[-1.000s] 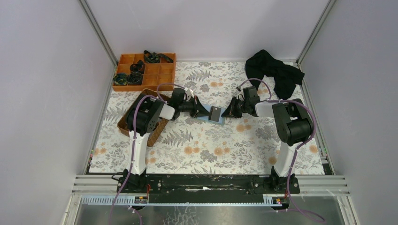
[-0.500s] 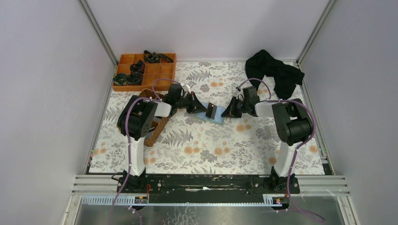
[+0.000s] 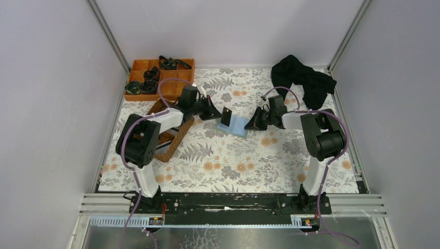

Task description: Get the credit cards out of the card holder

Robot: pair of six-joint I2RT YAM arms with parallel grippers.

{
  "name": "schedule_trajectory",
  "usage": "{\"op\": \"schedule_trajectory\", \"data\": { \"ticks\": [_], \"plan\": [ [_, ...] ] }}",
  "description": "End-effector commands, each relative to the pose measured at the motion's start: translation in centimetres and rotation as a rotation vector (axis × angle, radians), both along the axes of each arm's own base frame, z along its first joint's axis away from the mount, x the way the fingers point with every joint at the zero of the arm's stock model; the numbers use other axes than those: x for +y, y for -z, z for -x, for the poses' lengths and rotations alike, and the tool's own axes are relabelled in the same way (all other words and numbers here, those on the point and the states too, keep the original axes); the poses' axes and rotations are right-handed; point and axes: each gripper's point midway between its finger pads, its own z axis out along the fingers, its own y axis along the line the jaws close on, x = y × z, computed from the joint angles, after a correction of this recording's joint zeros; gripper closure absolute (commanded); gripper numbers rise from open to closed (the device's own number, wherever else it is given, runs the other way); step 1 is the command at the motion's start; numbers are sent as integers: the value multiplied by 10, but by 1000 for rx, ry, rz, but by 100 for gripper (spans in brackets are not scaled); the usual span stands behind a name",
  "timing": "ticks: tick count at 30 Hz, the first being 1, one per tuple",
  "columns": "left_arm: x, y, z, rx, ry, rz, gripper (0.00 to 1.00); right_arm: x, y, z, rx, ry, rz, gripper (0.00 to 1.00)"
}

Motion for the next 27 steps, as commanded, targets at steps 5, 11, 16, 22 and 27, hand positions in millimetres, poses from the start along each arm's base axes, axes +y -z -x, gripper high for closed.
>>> {"op": "schedule_trajectory", "data": {
  "ticks": [5, 11, 16, 22, 27],
  "plan": [
    [-9, -72, 4, -216, 36, 199, 100, -4, 4, 17, -2, 2, 19, 97],
    [-18, -122, 22, -323, 124, 455, 100, 12, -98, 15, -308, -41, -221, 86],
    [-16, -142, 31, -385, 136, 544, 100, 3, -161, 24, -508, -49, -237, 49],
    [-18, -160, 45, -392, 191, 686, 100, 10, -210, 37, -618, -115, -334, 37],
    [-21, -162, 54, -393, 223, 722, 100, 15, -219, 39, -628, -147, -365, 42]
  ]
}}
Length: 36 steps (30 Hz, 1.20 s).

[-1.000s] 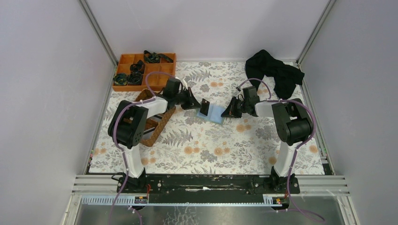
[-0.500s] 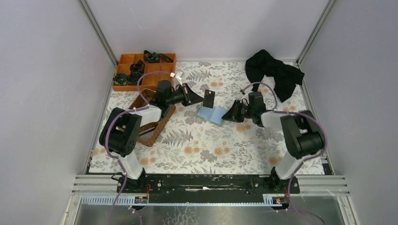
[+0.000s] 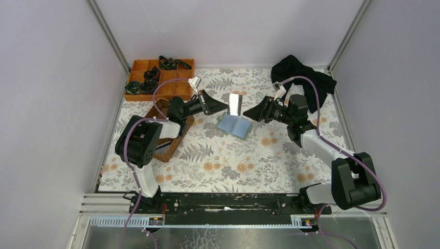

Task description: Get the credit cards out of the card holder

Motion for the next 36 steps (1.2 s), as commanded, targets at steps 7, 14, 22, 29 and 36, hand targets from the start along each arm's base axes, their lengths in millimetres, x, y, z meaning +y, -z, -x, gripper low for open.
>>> {"op": "schedule_trajectory", "data": {
  "ticks": [7, 14, 22, 29, 36],
  "plan": [
    [-18, -12, 28, -69, 117, 85, 100, 6, -37, 2, -105, -63, -55, 51],
    [-43, -1, 38, -47, 190, 84, 100, 5, -38, 2, -108, -51, -51, 66],
    [-37, -1, 29, -31, 141, 87, 99, -3, -35, -1, -113, -2, 2, 100],
    [-1, 45, -20, 97, -166, -203, 53, -21, -13, -15, -48, 132, 128, 100],
    [57, 70, -42, 118, -454, -753, 37, -28, 18, -27, 66, 170, 221, 100]
  ]
}}
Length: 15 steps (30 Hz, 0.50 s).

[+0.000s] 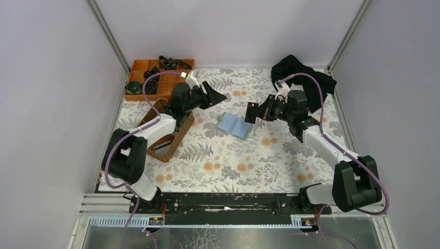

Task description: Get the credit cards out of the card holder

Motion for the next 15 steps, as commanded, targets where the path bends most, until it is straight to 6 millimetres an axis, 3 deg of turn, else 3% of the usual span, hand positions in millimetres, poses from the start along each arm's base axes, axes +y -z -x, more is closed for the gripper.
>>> {"op": "schedule_trajectory", "data": {
  "ticks": [1, 5, 9, 15],
  "plan": [
    [57, 46, -4, 69, -200, -495, 38, -6, 7, -12, 21, 32, 55, 100],
    [104, 58, -1, 137, -418, -749, 43, -3, 13, -13, 50, 20, 52, 100],
    [142, 75, 7, 200, -567, -874, 49, -1, 19, -13, 73, 11, 47, 100],
    [160, 89, 18, 238, -613, -946, 52, 0, 26, -13, 93, 11, 46, 100]
  ]
}}
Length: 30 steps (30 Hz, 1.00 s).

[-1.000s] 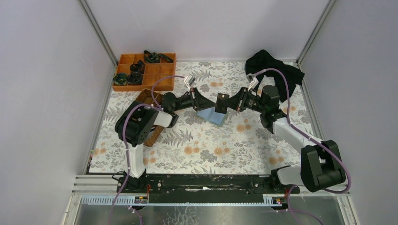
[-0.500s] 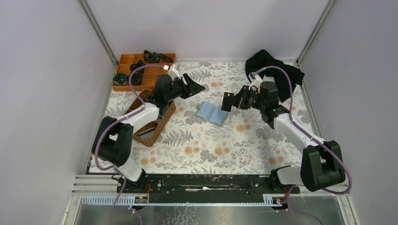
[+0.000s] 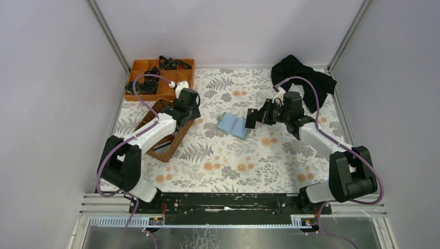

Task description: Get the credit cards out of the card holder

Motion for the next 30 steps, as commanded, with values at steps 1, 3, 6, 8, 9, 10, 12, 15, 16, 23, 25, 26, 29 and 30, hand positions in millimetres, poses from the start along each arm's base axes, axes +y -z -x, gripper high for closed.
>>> {"op": "schedule_trajectory", "data": {
  "ticks": [1, 3, 6, 8, 9, 10, 12, 15, 16, 23, 25, 26, 29, 30],
  "plan": [
    [35, 10, 11, 33, -85, -152, 52, 4, -18, -12, -55, -7, -20, 100],
    [32, 16, 11, 51, -66, -156, 52, 4, -15, -12, -47, -9, -21, 100],
    [22, 37, 13, 112, -17, -149, 55, 5, -14, -12, -42, -10, -22, 100],
    [16, 50, 13, 149, 3, -139, 56, 4, -14, -12, -43, -9, -21, 100],
    [14, 55, 13, 159, 8, -140, 56, 4, -14, -12, -45, -9, -21, 100],
    [12, 58, 12, 167, 9, -143, 56, 4, -14, -12, -44, -9, -19, 100],
    [10, 62, 11, 172, 15, -144, 56, 4, -11, -11, -39, -8, -16, 100],
    [3, 65, 8, 178, 43, -133, 58, 3, -9, -11, -33, -6, -14, 100],
    [2, 64, 7, 177, 45, -133, 57, 4, -8, -12, -31, -5, -15, 100],
    [-13, 23, 0, 85, 86, -51, 52, 5, -6, -13, -24, -7, -19, 100],
    [-21, 5, -2, 52, 110, -14, 51, 5, -5, -13, -21, -10, -22, 100],
    [-21, -1, -2, 38, 104, -3, 50, 6, -4, -13, -17, -12, -23, 100],
    [-10, -9, -7, 10, 26, -15, 48, 6, -3, -13, -13, -14, -26, 100],
    [-5, -11, -10, -4, -8, -22, 47, 6, -4, -13, -13, -15, -26, 100]
  ]
}}
